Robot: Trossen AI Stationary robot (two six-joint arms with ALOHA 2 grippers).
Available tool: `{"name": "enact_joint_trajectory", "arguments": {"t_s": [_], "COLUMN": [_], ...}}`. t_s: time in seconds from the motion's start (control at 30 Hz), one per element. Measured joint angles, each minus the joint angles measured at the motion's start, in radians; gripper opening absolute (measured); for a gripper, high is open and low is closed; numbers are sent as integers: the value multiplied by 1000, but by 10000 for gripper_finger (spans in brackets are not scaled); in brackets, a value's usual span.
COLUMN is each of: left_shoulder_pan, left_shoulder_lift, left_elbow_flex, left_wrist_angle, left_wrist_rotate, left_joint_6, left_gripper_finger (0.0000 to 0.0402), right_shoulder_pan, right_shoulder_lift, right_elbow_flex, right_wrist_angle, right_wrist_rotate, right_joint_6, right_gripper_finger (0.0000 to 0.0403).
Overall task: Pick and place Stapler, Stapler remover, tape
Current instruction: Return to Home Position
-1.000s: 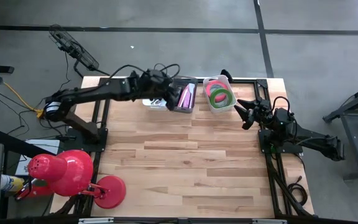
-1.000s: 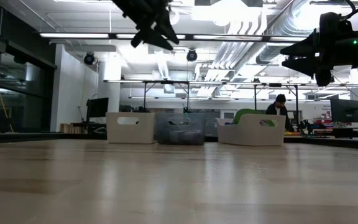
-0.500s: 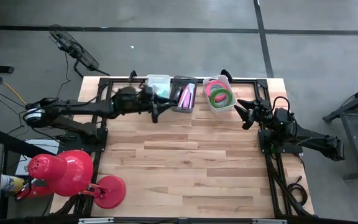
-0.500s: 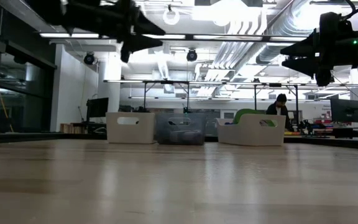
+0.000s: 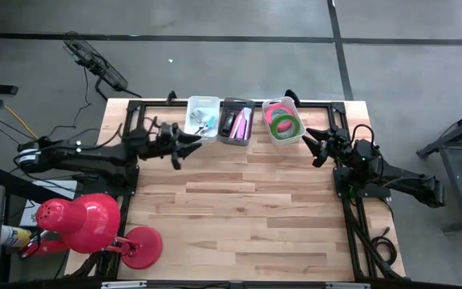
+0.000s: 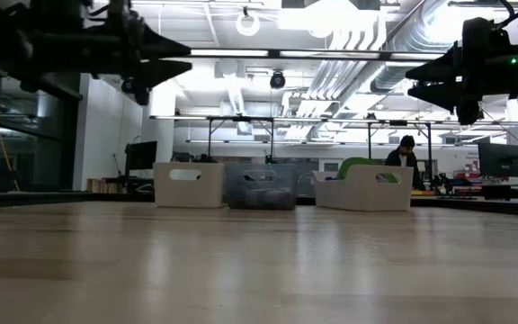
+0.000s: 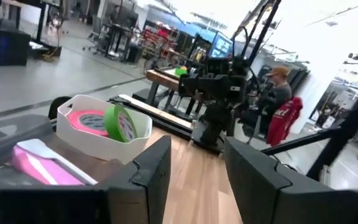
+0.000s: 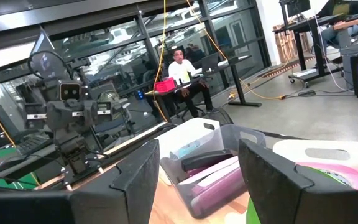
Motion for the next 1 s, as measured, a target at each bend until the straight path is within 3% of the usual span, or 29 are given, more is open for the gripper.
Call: {"name": "enact_joint_trajectory", "arguments": {"t_s": [0.37, 0.7, 1.0], "left_shoulder_pan": [0, 0, 1], "left_shoulder_lift": [-232, -389, -462], "left_elbow_flex": [-166, -257, -260], "left_wrist_angle": [2, -3, -127], "left_wrist_rotate": [170, 178, 178], "left_joint_6": [6, 8, 47], "left_gripper_finger": [147, 147, 147], "right_shoulder_pan": [0, 0, 0], "right_shoulder_lift": [0, 0, 0], "right_elbow_flex": [0, 0, 0], "right_wrist_angle": [0, 0, 0], "right_wrist_rotate": [0, 0, 0], "right_joint_6": [0, 0, 0], "right_gripper_finger": [209, 209, 208]}}
